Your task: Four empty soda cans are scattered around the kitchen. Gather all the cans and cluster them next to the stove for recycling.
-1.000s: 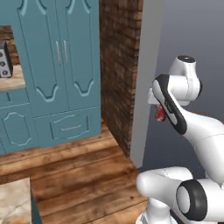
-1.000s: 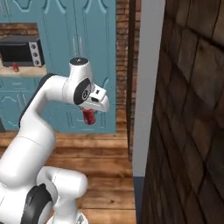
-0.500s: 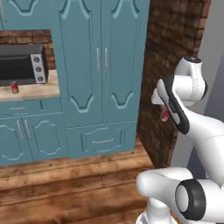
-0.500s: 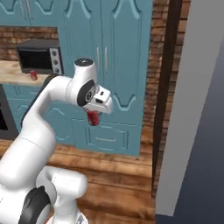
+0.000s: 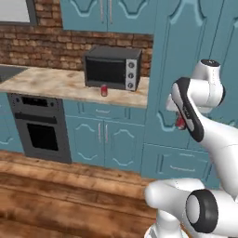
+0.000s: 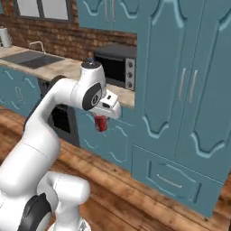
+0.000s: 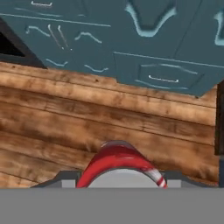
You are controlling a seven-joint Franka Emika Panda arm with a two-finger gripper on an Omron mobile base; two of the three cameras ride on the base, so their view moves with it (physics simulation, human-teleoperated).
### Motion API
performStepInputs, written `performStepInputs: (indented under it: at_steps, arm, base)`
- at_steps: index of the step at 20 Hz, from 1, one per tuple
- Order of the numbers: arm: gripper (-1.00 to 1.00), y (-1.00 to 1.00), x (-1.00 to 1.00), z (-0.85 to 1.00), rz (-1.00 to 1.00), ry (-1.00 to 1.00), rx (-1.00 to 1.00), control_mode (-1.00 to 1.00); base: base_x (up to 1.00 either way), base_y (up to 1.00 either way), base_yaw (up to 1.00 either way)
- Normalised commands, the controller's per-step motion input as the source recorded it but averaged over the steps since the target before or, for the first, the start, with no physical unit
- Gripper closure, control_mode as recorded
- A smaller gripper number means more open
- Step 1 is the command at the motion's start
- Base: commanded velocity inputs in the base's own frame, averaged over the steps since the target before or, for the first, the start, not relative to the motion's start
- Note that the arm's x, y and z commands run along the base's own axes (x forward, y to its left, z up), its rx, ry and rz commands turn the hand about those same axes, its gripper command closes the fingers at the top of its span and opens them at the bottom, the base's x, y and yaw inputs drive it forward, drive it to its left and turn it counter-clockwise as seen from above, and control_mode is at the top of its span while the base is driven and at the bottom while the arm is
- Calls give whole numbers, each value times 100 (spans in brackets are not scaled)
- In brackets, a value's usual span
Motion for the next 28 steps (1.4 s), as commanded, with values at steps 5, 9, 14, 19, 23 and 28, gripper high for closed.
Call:
performStepInputs:
  at_steps: [5, 9, 14, 19, 23, 28]
  arm:
    - [100, 0, 0, 0, 0, 0, 0, 100]
    - [100, 0, 0, 0, 0, 0, 0, 100]
    - [100, 0, 0, 0, 0, 0, 0, 100]
    - [100, 0, 0, 0, 0, 0, 0, 100]
    - [100, 0, 0, 0, 0, 0, 0, 100]
    - [100, 0, 0, 0, 0, 0, 0, 100]
  base:
    - [54, 46, 77]
    - [56, 45, 76]
    - [37, -12, 44]
    - [77, -92, 32]
    - [37, -82, 32]
    - [56, 0, 96]
